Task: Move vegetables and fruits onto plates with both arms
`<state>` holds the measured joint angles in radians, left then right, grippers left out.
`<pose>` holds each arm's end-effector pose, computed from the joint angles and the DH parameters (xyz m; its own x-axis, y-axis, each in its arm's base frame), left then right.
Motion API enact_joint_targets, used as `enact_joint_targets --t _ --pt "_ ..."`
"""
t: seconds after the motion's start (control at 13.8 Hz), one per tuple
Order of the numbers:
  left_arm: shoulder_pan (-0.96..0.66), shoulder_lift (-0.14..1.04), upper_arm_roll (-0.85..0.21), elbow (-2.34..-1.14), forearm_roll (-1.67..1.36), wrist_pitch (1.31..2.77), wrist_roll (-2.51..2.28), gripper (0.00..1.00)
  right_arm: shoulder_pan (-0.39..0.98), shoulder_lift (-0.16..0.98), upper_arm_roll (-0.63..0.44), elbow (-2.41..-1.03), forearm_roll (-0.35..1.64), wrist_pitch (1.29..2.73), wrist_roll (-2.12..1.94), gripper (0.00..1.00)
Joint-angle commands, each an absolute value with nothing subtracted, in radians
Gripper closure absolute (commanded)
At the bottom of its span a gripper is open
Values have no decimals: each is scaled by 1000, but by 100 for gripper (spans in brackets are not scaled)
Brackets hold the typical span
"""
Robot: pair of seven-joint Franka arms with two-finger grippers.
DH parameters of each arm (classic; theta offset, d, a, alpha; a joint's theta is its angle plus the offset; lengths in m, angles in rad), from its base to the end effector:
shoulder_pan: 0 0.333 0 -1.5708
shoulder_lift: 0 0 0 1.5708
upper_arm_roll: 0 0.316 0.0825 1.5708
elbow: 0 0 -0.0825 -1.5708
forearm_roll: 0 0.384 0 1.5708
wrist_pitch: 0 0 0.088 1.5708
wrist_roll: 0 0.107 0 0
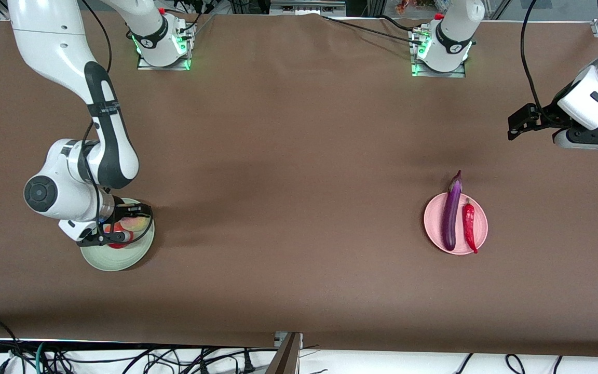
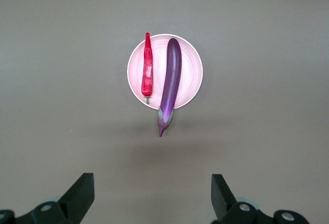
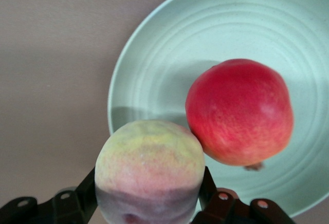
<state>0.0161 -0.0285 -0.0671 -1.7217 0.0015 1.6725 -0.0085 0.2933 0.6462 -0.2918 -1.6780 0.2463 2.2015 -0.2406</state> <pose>0.5497 -0.0284 0.5774 0.9989 -0.0426 -0.0207 -0.0426 -0.9991 -0.0036 0.6693 0.0294 0.2308 0.9872 0.1356 -0.0834 0.1334 -0.9906 -0.0313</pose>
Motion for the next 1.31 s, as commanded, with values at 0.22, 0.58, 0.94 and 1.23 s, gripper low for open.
enact_joint_targets --t 0.22,0.58,0.94,1.23 --pt "31 -34 -83 -1718 15 1651 14 0 267 667 -290 -1663 323 2247 -330 31" --pt "23 -34 -84 -1717 15 1649 14 0 279 602 -296 -1614 350 2090 -289 1" --pt "21 -34 -84 -1717 15 1647 14 0 345 364 -295 -1614 166 1906 -45 0" --pt "21 -34 -84 -1717 15 1647 14 0 354 177 -290 -1620 112 1726 20 0"
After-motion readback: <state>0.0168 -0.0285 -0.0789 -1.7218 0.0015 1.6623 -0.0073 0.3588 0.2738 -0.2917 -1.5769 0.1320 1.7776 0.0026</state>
